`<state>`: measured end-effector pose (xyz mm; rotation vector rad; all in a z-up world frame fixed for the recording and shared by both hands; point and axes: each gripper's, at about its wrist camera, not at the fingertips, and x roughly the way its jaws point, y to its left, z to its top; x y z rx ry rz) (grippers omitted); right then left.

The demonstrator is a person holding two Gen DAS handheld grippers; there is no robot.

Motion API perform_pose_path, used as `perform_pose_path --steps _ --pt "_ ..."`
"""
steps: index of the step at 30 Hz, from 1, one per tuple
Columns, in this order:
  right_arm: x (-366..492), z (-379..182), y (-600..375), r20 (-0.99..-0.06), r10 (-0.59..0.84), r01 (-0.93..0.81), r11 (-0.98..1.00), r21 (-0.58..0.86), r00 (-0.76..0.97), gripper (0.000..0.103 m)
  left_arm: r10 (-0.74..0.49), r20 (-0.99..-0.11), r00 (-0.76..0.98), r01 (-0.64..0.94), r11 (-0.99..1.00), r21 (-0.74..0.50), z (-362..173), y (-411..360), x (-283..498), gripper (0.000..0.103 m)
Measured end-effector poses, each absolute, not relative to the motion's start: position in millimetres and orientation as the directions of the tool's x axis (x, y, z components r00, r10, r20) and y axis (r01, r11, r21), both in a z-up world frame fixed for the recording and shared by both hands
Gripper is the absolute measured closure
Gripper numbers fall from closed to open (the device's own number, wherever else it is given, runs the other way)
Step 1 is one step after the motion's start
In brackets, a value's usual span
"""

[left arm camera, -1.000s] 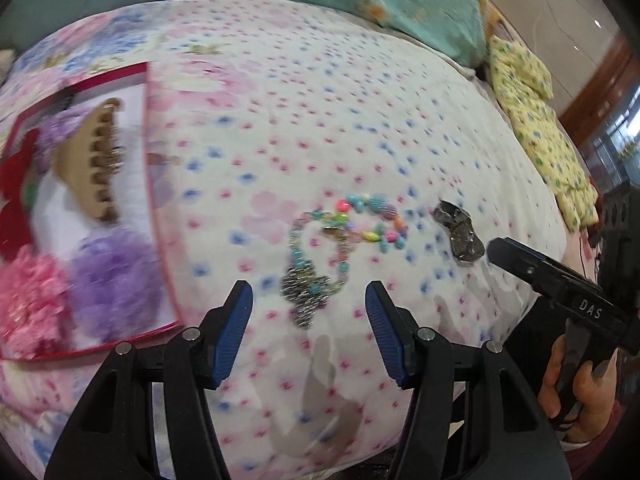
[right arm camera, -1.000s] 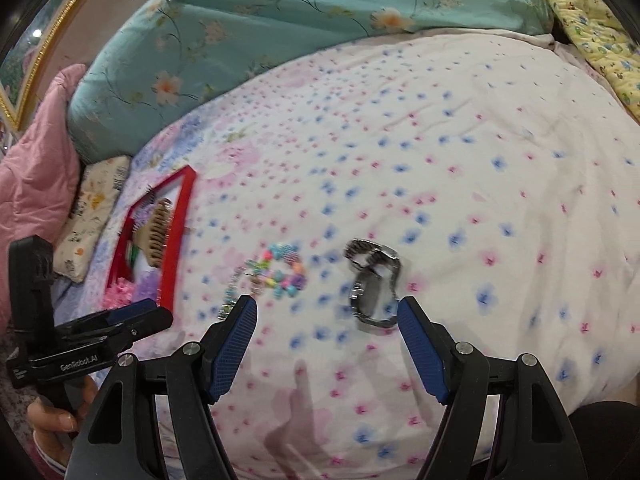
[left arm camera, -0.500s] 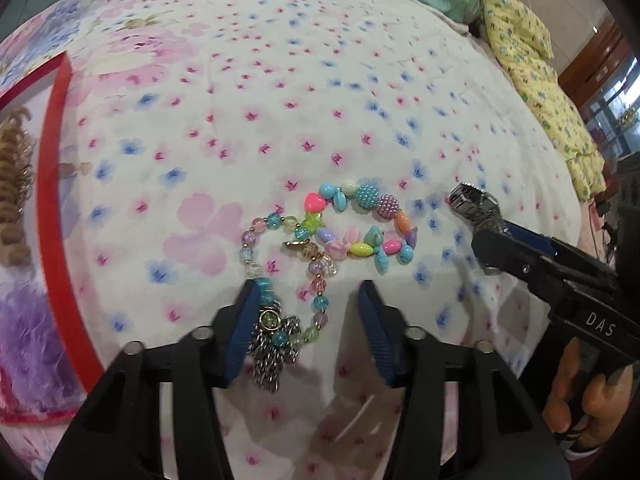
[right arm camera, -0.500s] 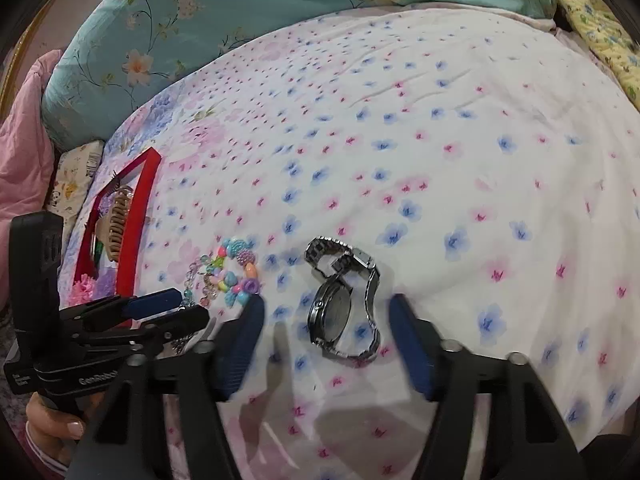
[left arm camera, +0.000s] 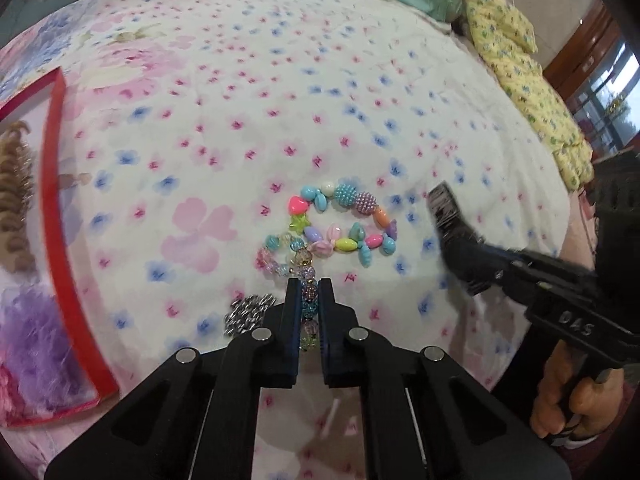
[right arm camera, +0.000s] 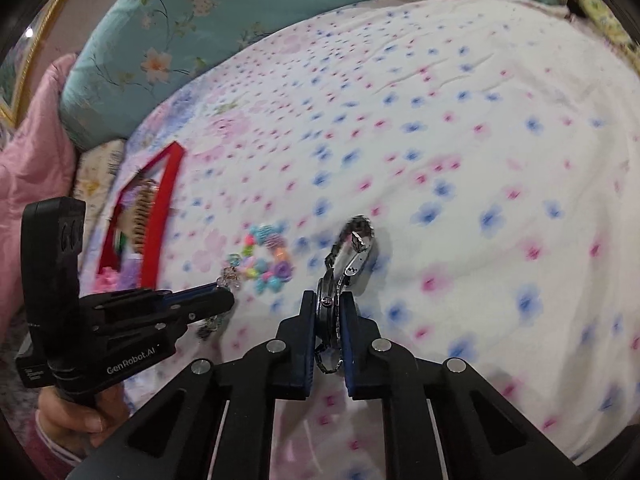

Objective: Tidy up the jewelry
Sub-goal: 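Carry the beaded bracelet and wristwatch into the tray and lower them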

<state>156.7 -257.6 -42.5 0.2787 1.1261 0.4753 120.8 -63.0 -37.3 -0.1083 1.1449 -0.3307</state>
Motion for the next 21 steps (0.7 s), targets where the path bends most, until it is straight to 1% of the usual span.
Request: perform_pose_path --steps 7,14,21 --pt "148 -33 -255 -0.728 0.6 -0.227 0.8 0.556 0.331 0.093 -0.335 -0.821 0.463 0.13 0.941 -0.311 -2 -25 103 0.097" --pt "142 -8 -240 -0.691 0.636 -0.281 0.772 0.57 0.344 0.093 -0.324 -0.774 0.544 0.06 0.935 -0.349 22 14 85 0.097" --pt "139 4 -214 -0.678 0.664 -0.333 0.747 0.576 0.316 0.093 -0.292 -0.756 0.585 -0.013 0.929 -0.369 28 51 65 0.097"
